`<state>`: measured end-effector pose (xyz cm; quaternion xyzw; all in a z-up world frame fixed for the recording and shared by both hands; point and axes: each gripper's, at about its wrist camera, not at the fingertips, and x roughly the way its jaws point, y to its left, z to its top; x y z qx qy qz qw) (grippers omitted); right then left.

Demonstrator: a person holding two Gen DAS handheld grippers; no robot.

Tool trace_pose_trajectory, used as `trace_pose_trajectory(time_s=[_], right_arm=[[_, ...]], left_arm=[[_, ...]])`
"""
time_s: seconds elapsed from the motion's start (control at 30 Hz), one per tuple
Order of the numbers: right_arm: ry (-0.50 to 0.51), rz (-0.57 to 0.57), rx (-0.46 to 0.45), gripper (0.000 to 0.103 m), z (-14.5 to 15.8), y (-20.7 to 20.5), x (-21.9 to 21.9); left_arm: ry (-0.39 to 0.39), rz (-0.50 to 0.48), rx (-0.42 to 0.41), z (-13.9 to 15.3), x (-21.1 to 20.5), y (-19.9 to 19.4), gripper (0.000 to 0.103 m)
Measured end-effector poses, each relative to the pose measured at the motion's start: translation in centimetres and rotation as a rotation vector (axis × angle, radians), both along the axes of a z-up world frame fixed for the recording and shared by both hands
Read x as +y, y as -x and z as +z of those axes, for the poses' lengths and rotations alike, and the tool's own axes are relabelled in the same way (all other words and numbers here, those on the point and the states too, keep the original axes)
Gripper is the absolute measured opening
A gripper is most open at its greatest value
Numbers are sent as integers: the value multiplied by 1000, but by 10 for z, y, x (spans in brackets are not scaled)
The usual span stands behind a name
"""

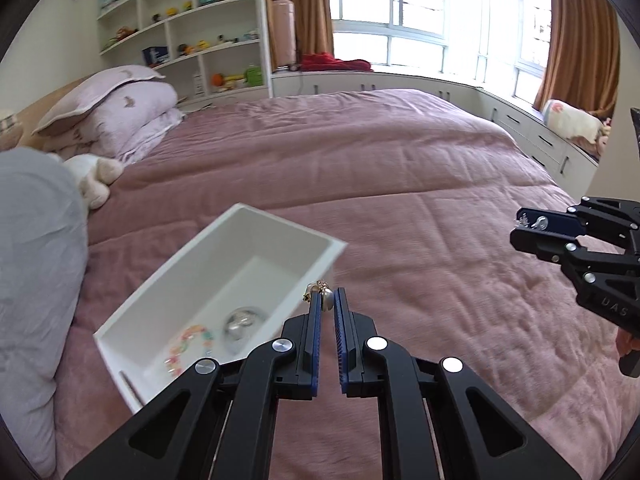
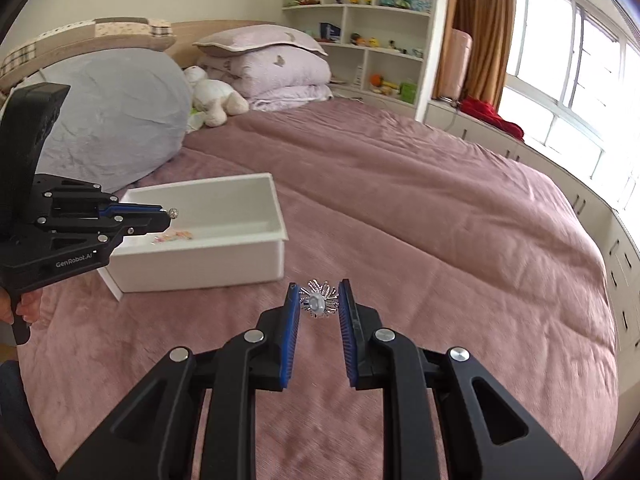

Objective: Organize jewelry
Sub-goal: 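Carry gold heart and starburst earring into the white tray while both tools open to release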

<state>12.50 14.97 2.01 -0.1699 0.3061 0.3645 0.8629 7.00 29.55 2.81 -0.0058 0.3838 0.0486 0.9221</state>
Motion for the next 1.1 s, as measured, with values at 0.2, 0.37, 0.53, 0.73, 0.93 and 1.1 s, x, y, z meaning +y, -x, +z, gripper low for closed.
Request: trace_pose_trajectory(time_s=[0.2, 0.37, 0.53, 0.73, 0.93, 1.1], right_arm=[[-1, 73, -6, 20, 8, 12, 56], [-17, 115, 22, 20, 8, 16, 99], [-37, 150, 105, 20, -4, 12, 149], [-13, 135, 215, 20, -32, -9, 202], [55, 89, 290, 20, -72, -35, 241], [98, 71, 304, 20, -98, -40, 250]], left_arm=[[0, 90, 2, -1, 56, 27, 12], [0, 148, 18, -7, 92, 41, 12], [28, 209, 75, -28, 120, 41, 12], [77, 230, 149, -64, 135, 23, 12], [89, 248, 190, -85, 146, 9, 12], [93, 268, 216, -100, 155, 4, 13]])
